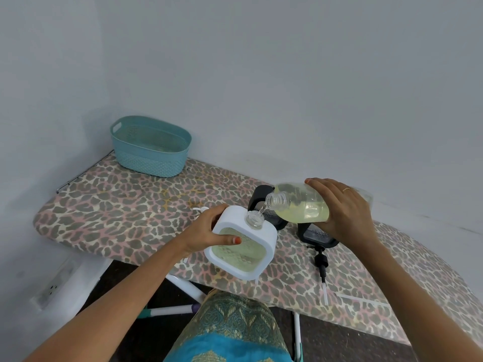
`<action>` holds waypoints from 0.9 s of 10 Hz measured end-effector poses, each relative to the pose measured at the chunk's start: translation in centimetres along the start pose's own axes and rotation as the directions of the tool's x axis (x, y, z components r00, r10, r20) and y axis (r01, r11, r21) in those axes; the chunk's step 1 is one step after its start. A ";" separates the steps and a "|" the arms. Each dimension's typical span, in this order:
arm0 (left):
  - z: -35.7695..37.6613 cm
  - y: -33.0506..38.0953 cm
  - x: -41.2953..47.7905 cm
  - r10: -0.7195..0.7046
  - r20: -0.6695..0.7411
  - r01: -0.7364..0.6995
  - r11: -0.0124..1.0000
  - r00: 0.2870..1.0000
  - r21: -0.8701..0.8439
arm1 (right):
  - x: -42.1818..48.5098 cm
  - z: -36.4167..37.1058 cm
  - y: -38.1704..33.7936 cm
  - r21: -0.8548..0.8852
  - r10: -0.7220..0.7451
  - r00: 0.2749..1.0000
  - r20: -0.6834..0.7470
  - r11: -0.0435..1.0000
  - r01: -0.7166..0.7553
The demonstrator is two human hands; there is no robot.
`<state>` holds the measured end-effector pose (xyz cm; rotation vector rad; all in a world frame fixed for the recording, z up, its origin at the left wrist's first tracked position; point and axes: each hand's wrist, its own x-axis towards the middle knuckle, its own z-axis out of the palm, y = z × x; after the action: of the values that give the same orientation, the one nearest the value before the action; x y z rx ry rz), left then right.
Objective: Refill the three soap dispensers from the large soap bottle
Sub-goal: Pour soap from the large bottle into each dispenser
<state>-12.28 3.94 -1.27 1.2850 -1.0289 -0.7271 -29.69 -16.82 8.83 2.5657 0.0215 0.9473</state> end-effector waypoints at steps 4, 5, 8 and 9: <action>0.0 0.1 0.0 0.000 0.003 0.000 1.000 1.000 0.011 | -0.1 -0.1 -0.4 0.005 -0.023 1.000 0.003 1.000 0.023; 0.0 0.1 0.0 0.003 0.013 -0.003 1.000 1.000 0.019 | 0.0 -0.2 -0.4 0.007 -0.024 1.000 0.002 1.000 0.024; 0.1 0.1 -0.1 0.006 0.010 -0.006 1.000 1.000 0.012 | -0.1 0.0 -0.2 0.005 -0.015 1.000 0.008 1.000 0.015; 0.1 0.2 -0.1 0.008 0.016 -0.008 1.000 1.000 0.010 | -0.1 -0.1 -0.3 0.006 -0.021 1.000 0.007 1.000 0.021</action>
<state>-12.46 4.06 -1.12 1.2849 -1.0515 -0.7277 -29.76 -16.50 8.68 2.5693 0.0491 0.9321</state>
